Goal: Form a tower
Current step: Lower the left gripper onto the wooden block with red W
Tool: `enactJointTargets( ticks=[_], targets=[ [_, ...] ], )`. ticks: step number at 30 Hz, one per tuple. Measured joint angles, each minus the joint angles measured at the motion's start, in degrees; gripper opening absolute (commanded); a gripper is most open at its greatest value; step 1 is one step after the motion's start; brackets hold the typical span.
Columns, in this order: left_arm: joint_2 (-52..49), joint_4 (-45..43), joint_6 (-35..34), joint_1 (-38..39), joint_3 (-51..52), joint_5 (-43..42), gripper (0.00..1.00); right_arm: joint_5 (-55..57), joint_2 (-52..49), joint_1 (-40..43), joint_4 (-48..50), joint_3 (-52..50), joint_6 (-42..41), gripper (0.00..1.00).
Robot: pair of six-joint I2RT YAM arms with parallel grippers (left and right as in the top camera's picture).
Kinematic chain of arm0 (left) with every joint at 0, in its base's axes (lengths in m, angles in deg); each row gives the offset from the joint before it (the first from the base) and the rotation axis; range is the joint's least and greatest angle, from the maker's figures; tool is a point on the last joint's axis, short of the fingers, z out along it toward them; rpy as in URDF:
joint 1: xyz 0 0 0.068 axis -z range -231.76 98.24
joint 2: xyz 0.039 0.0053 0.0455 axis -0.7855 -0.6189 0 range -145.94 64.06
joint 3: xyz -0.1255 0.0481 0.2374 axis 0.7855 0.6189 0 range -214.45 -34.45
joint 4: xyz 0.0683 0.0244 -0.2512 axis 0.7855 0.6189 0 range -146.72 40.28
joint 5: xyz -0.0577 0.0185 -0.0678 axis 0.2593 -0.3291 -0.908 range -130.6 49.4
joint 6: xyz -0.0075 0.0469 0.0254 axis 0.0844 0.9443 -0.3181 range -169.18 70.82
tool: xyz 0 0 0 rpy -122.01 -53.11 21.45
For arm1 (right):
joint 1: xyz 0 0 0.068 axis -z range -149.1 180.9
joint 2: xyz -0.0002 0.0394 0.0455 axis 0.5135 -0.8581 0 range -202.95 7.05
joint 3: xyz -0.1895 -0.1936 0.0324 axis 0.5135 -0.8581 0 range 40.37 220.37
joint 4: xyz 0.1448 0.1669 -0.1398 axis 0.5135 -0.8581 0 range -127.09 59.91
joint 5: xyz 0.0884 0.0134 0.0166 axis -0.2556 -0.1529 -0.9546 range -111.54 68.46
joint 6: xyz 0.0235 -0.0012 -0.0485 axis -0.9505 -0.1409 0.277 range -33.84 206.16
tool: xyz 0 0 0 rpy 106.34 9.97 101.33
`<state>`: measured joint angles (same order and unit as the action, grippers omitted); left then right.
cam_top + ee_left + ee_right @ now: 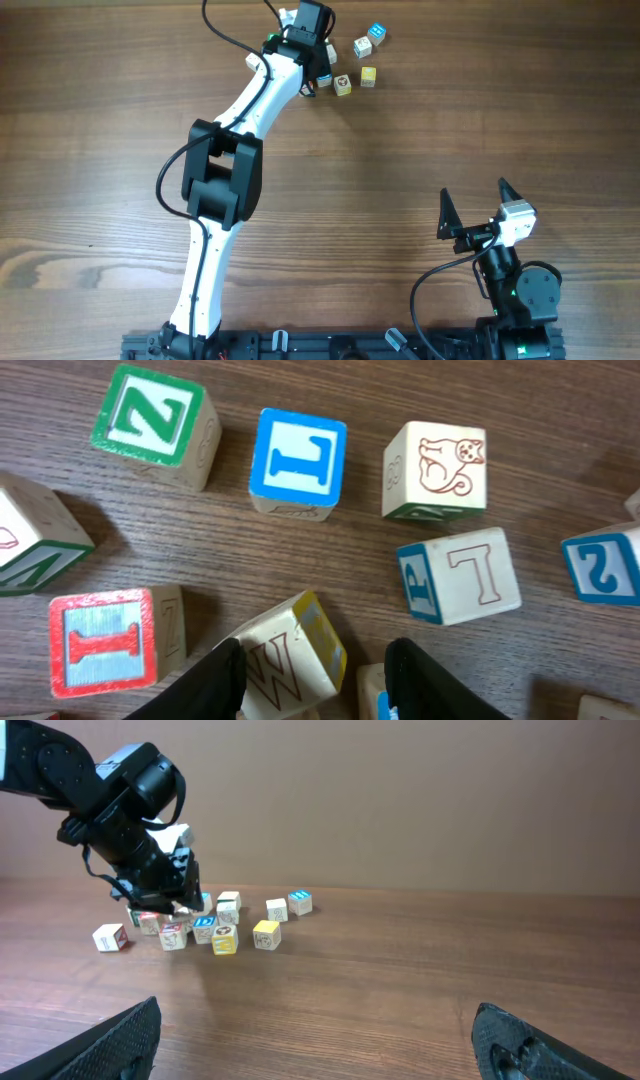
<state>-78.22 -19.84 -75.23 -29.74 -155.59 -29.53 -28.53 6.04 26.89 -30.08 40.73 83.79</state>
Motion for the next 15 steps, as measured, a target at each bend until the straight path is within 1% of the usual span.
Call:
enactJointTargets(
  ticks=[6,9,12,15],
  targets=[
    [-0.2,2.5,0.0,0.0,0.0,0.2,0.49,0.0,0.0,0.0,0.0,0.0,0.0,1.0],
    [-0.3,3.6,0.0,0.0,0.0,0.0,0.58,0.0,0.0,0.0,0.0,0.0,0.0,1.0],
    [-0.3,3.2,-0.2,0.0,0.0,-0.2,0.58,0.0,0.0,0.0,0.0,0.0,0.0,1.0],
    [-0.3,1.9,-0.2,-0.1,0.0,-0.2,0.62,0.0,0.0,0.0,0.0,0.0,0.0,1.0]
  ],
)
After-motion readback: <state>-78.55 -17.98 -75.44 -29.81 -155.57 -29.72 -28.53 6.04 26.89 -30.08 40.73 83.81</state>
